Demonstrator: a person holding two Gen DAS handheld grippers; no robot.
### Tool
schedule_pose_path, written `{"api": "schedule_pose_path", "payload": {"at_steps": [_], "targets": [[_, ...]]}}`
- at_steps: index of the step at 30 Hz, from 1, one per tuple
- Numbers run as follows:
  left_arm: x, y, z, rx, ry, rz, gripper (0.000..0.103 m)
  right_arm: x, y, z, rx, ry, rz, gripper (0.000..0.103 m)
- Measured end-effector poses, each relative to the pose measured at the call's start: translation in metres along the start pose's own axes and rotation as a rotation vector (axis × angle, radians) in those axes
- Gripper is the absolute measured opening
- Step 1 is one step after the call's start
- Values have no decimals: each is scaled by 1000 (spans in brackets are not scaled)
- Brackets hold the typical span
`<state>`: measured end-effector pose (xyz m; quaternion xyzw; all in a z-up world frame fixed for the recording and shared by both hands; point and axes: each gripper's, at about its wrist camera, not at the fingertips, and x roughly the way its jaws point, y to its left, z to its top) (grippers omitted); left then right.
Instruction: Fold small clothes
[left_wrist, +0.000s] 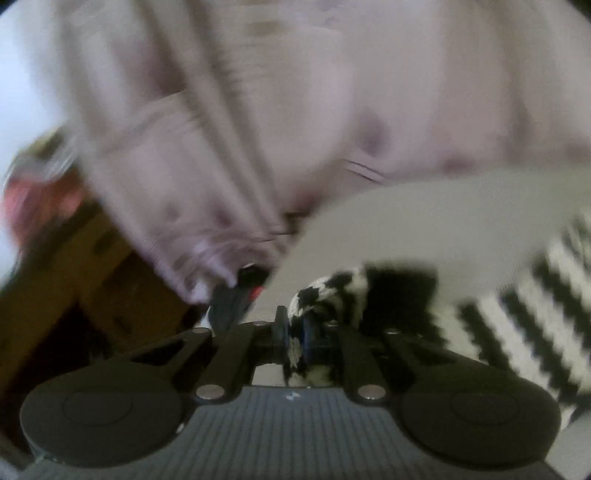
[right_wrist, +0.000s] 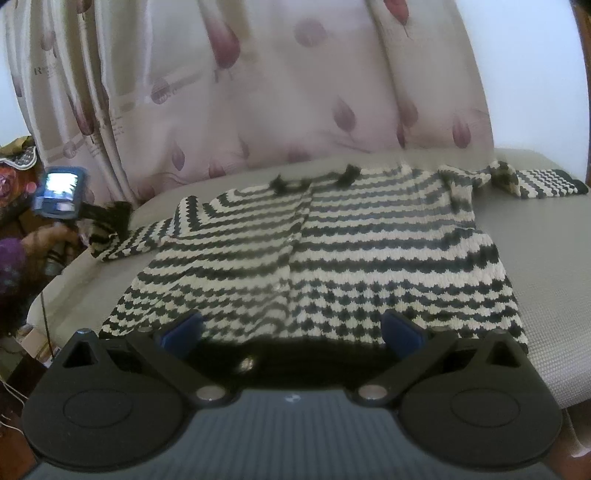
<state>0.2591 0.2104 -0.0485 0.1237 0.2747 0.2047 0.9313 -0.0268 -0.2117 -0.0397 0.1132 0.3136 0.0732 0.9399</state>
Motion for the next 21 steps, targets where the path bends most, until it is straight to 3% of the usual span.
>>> {"api": "schedule_pose_path", "payload": {"at_steps": [3,8,9,10,11,13,21], "targets": [[-24,53,-16,-197,27,30,14,0,0,-2,6,-5,7,103],[-51,101,-52,-293,91,71,18,-2,2,-5,14,-7,33,103],[-52,102,-61,-276,115,65,25,-4,4,-6,7,-12,38,103],[-49,103,-70,-260,137,72,42,-5,4,-6,3,-15,42,103],[-48,105,-77,-261,154,82,66,-6,6,-6,-2,-15,45,103],[-49,115,-92,-294,167,92,87,-9,7,-5,-5,-21,46,103],[-82,153,-123,-418,128,170,89,-24,-3,-8,30,-47,25,103]]}}
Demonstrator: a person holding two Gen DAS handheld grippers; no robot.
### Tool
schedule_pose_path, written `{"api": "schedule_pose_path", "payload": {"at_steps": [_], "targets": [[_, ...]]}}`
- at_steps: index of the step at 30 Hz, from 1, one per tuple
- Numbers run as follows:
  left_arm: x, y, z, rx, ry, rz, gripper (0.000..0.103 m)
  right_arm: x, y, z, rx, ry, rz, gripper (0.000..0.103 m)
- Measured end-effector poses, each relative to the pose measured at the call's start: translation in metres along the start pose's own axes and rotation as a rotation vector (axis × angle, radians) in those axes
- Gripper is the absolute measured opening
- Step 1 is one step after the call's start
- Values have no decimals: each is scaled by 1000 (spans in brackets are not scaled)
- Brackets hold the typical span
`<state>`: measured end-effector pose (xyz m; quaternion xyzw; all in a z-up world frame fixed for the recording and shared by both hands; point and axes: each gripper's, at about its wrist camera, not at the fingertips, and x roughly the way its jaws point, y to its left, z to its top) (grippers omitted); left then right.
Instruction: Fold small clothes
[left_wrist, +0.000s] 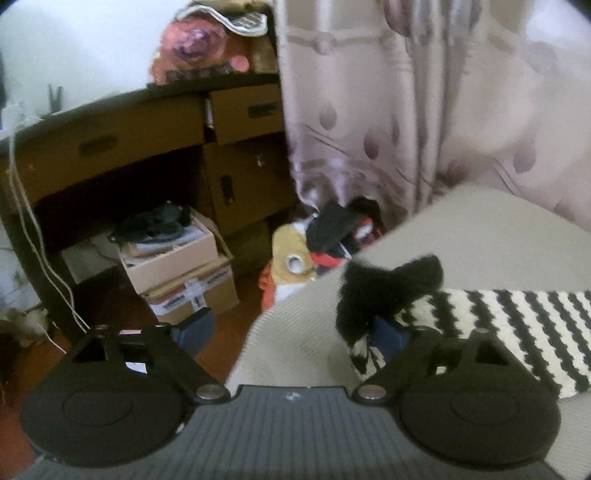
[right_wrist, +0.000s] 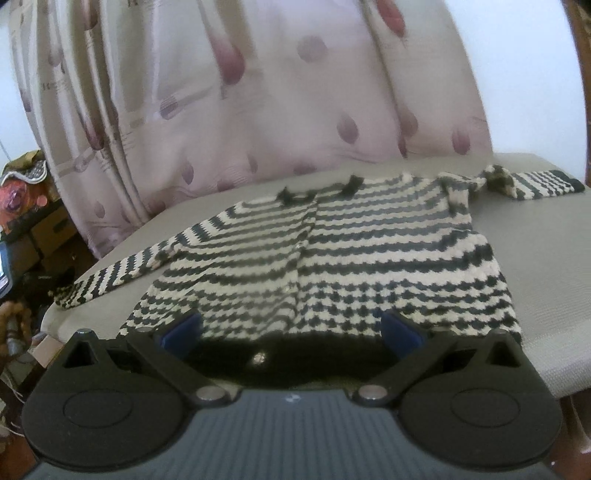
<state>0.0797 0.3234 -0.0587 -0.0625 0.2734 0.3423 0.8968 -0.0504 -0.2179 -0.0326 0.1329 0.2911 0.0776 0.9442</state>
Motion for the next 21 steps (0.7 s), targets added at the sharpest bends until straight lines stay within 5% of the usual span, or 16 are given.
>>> {"api": "schedule_pose_path", "payload": {"at_steps": [6,8,15,18,20,21], "targets": [[-32,9,6,-15,-106,61,91,-14,-11,1,9,-27,-28,103],[-50,2,7,-10,-144,-1,100,-24,-27,8,37,-70,-53,103],[-72,-86,-3,139,-105,-311,100,-28,-143,44,225,-198,-184,100],[-65,-121,-15,155,-95,-379,100,-9,-201,62,274,-173,-278,82],[-59,-143,-23,189,-92,-368,100,6,-236,72,289,-157,-319,52],[-55,-152,-27,199,-83,-373,100,12,-252,77,309,-141,-345,49]]}}
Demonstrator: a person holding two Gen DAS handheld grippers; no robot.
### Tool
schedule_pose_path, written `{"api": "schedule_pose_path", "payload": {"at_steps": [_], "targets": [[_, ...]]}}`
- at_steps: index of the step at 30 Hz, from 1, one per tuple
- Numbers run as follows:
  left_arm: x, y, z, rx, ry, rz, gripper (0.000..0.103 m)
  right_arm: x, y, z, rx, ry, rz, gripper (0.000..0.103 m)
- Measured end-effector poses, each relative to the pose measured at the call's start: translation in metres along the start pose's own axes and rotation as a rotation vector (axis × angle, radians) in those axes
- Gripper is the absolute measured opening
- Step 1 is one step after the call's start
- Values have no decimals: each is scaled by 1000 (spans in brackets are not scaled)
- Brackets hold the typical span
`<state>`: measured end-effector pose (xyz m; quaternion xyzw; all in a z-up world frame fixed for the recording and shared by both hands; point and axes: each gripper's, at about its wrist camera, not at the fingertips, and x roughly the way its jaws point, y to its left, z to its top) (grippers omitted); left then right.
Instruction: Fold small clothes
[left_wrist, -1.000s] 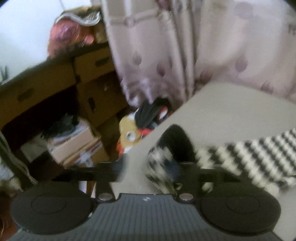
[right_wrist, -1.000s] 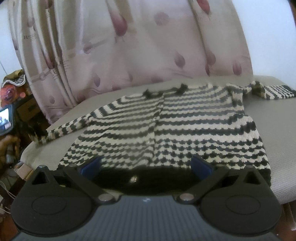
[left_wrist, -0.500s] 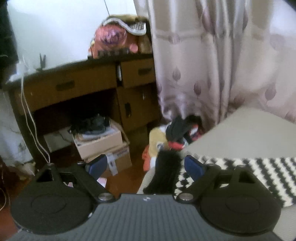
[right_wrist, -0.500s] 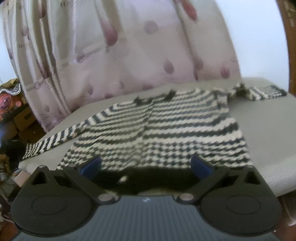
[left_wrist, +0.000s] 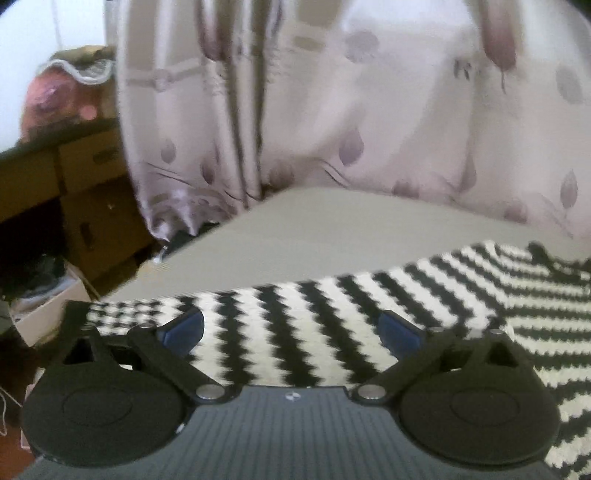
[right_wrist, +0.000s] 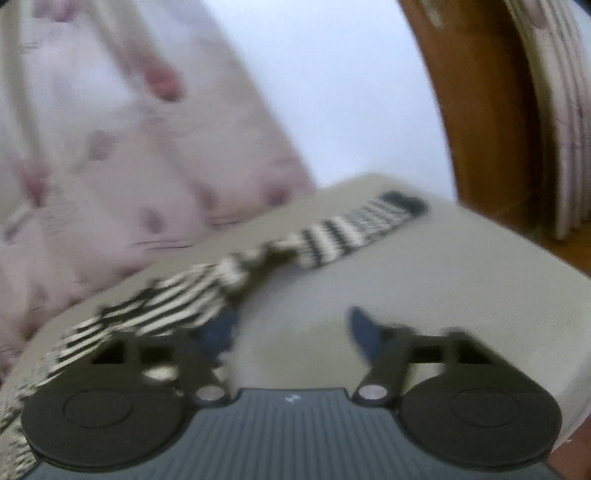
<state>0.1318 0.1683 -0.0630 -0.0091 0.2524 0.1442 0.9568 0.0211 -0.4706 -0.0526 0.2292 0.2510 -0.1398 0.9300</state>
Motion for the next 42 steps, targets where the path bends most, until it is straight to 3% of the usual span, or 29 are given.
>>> {"api": "schedule_pose_path", "payload": {"at_steps": [6,10,13,16,19,20,21,22,26,30,33,34,37,38,39,42], "targets": [[16,-14,-11,30,-20,12,100,67,-72,39,238,19,-8,50],[30,-14,-12,43,45,-19,100,119,-114,67,373,41,-11,52],[30,-17,-16,68,53,-38,101,153,-133,81,404,34,-50,56],[33,-20,-19,94,82,-36,103,182,-146,88,467,21,-60,67],[37,-23,-17,87,92,-35,103,201,-147,94,475,-24,-66,69],[38,-23,-16,78,97,-38,103,207,-144,96,446,-26,-69,58],[40,-24,-15,72,101,-37,103,213,-138,97,395,-19,-88,40],[40,-22,-16,68,104,-39,103,219,-131,99,334,7,-142,12],[39,-26,-16,84,98,-21,103,217,-132,102,252,-3,-246,10],[38,-28,-16,103,91,-18,103,196,-169,105,309,-51,-329,10],[39,-25,-16,98,96,-26,103,187,-185,101,334,-53,-219,15],[39,-25,-16,98,95,-27,103,178,-189,98,373,-75,-215,22],[37,-26,-17,117,82,-15,103,147,-188,81,466,-93,-235,27],[36,-27,-18,132,72,-10,103,133,-184,74,466,-101,-204,27],[35,-28,-19,145,64,-6,103,115,-175,64,456,-110,-130,27],[30,-33,-20,191,35,-11,103,72,-132,31,334,8,109,27]]}}
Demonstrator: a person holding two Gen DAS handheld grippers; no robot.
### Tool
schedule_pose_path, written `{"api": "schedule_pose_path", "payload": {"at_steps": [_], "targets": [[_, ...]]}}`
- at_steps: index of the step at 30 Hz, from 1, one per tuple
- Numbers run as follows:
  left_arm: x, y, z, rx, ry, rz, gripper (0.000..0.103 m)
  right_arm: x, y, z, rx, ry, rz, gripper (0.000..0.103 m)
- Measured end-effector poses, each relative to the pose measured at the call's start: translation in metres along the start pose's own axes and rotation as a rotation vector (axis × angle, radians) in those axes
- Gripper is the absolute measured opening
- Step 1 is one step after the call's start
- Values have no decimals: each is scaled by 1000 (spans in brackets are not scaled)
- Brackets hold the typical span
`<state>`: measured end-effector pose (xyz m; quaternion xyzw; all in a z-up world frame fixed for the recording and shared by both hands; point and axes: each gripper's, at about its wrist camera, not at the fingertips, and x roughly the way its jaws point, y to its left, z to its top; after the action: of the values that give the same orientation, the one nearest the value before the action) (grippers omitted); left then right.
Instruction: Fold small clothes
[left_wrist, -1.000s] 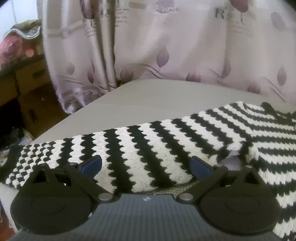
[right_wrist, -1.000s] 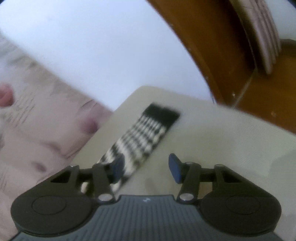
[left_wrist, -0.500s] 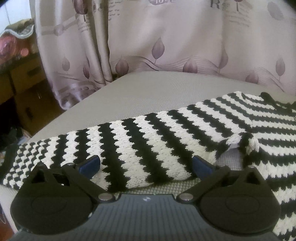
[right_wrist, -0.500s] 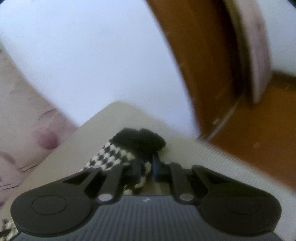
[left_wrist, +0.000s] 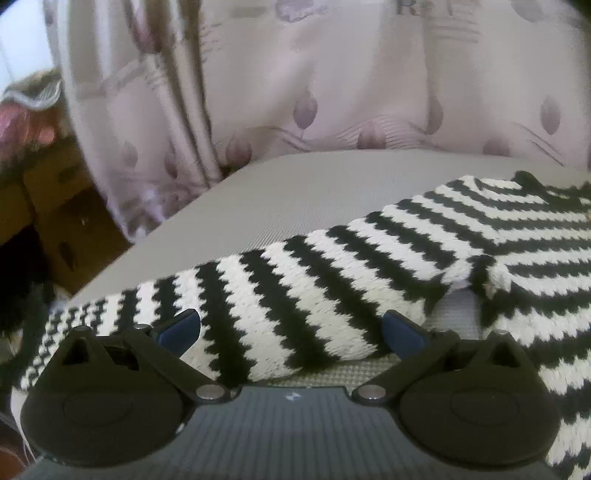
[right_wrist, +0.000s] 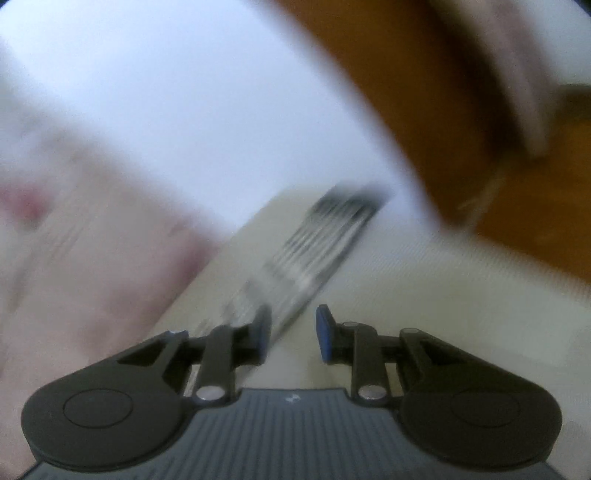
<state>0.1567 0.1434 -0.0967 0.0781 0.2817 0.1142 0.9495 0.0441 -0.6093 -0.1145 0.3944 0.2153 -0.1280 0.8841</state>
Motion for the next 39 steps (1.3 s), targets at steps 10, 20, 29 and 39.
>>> {"api": "schedule_pose_path", "payload": {"at_steps": [10,20,29,39], "targets": [[-68,17,-6,-70,-28,-328,101,-108,86,-160,-350,344,237,38],[-117,24,-50,-94,105,-586,101,-111,95,-209,-343,334,207,20],[-122,5,-70,-121,215,-637,7,-119,85,-205,-253,305,224,10],[-129,27,-75,-222,275,-646,7,-142,73,-208,-200,317,223,9]]}}
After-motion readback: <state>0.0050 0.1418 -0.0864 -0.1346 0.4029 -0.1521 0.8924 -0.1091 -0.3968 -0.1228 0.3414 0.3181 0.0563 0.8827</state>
